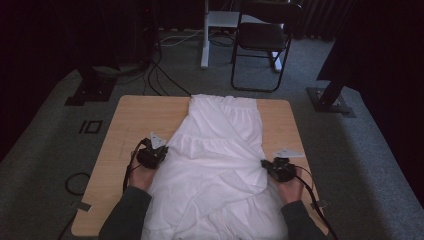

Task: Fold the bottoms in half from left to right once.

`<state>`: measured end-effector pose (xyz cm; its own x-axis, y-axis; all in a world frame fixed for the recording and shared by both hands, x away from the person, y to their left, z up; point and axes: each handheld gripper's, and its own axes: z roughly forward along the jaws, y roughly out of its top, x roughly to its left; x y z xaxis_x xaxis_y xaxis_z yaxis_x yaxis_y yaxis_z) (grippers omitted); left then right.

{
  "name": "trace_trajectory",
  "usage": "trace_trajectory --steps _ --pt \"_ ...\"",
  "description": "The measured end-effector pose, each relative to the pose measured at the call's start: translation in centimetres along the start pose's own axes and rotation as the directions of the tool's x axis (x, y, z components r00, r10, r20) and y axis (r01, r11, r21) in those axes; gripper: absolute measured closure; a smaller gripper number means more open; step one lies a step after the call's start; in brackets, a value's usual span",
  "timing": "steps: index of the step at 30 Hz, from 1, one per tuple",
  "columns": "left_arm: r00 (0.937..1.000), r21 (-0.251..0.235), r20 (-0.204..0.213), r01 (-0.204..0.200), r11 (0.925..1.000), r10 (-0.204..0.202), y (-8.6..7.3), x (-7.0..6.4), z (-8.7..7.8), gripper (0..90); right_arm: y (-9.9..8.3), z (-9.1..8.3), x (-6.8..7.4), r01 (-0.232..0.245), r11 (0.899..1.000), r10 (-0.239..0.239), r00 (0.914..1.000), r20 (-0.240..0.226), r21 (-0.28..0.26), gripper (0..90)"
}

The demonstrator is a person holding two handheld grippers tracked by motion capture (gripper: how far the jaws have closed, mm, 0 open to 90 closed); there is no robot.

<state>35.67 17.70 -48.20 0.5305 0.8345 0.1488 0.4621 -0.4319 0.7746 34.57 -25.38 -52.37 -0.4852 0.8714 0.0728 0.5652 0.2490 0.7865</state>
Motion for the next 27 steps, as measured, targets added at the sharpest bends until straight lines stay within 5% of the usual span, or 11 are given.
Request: trace_trajectory --steps 1,3,5,9,10,13,19,20,22,25,27 --pt "0.9997 -0.014 0.001 -0.024 0.9996 0.024 0.3 -0.7 -0.5 88.4 0.3 -2.1 -0.5 -0.006 0.996 0.01 0.9988 0.047 -0.09 89.6" --pt "0.9978 -0.004 -0.013 -0.064 0.9979 0.064 0.6 -1.5 -0.7 78.1 0.5 -4.2 -1.3 -0.012 0.99 0.027 0.9946 0.1 -0.143 89.5" --pt "0.9944 0.027 -0.061 -0.085 0.996 0.087 0.4 -2.1 -0.2 65.6 0.3 -4.2 -1.8 -0.006 0.993 0.02 0.9926 0.12 -0.118 89.5" --pt "0.9999 0.05 -0.014 -0.007 0.9987 0.008 -0.7 -1.4 0.6 57.8 -1.8 -1.6 -3.5 -0.051 0.998 0.046 0.9913 0.123 0.039 87.2" --pt "1.0 0.066 0.006 0.0 0.9978 -0.001 -1.3 -1.5 0.7 56.0 -2.5 -0.8 -3.6 -0.066 0.995 0.056 0.9907 0.124 0.079 78.7" --pt "0.9995 0.069 0.031 -0.009 0.9976 0.007 -1.7 -1.8 0.6 54.6 -2.7 -0.9 -3.2 -0.061 0.996 0.052 0.99 0.131 0.064 69.1" --pt "0.9912 0.064 0.132 -0.016 0.9978 0.008 -2.9 -4.1 0.3 53.5 -2.1 -2.7 0.3 -0.001 1.0 0.001 1.0 0.005 -0.001 55.4" --pt "0.9837 0.077 0.177 -0.043 0.9961 0.029 -3.6 -5.3 0.2 53.2 -2.4 -3.0 1.6 -0.005 1.0 0.003 0.9954 -0.096 -0.025 53.9" --pt "0.9757 0.097 0.211 -0.082 0.9919 0.06 -4.4 -6.4 0.4 52.9 -2.9 -2.8 2.7 0.005 1.0 -0.006 0.9848 -0.173 -0.01 51.4" --pt "0.9718 0.13 0.218 -0.122 0.984 0.092 -5.0 -7.2 1.0 53.0 -3.5 -2.1 3.6 0.044 0.998 -0.035 0.9816 -0.188 0.044 52.0" --pt "0.9723 0.145 0.208 -0.139 0.9797 0.107 -5.5 -7.6 1.8 54.7 -3.9 -0.9 3.9 0.083 0.991 -0.068 0.9876 -0.142 0.103 60.2"
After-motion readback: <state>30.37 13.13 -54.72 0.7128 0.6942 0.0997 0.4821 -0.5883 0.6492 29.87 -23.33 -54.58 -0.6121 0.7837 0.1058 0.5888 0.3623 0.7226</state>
